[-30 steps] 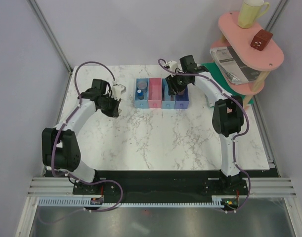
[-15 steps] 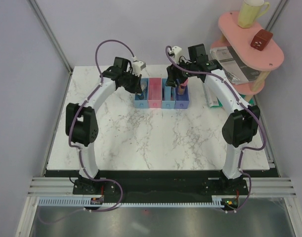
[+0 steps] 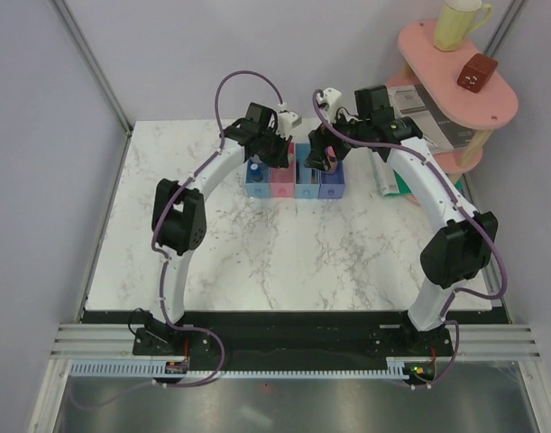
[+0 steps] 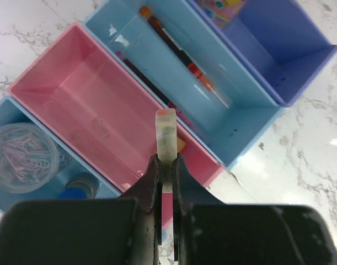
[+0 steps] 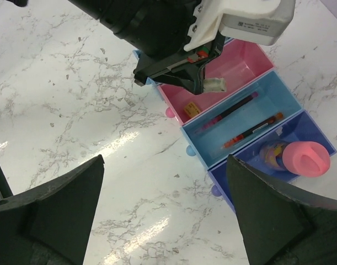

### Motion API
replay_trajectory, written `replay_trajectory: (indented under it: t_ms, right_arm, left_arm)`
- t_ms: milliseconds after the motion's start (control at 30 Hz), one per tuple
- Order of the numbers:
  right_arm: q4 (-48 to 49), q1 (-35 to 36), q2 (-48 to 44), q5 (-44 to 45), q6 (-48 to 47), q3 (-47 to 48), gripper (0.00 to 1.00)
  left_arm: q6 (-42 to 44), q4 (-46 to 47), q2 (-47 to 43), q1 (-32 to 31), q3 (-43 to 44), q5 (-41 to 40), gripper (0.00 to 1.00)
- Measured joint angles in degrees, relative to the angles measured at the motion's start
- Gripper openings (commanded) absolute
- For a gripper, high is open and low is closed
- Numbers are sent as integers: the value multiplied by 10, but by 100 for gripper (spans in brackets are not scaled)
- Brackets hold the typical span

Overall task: Sort the stationery into containers
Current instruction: Place the stationery in the storage box, then reset both arms

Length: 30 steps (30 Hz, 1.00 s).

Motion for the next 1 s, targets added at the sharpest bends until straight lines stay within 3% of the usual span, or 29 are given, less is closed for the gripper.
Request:
replay_trajectory:
  t_ms: [200, 433, 600, 800, 1000]
  right_arm:
    - [0, -1, -12, 0, 0, -1, 98]
    - [0, -3, -15, 0, 0, -1, 98]
    - [0, -3, -21, 3, 0, -1, 98]
    - [9, -13, -60, 8, 3, -40, 98]
    - [13, -22, -114, 48, 7, -77, 98]
  left_arm:
    - [0, 1, 30, -3, 6, -46, 2]
    - [4, 2, 59, -6, 9, -77, 58]
    - [9, 10, 59, -12, 15, -82, 84]
    - [16, 12, 26, -10, 7, -83, 93]
    - [15, -4, -76, -10, -52, -57, 95]
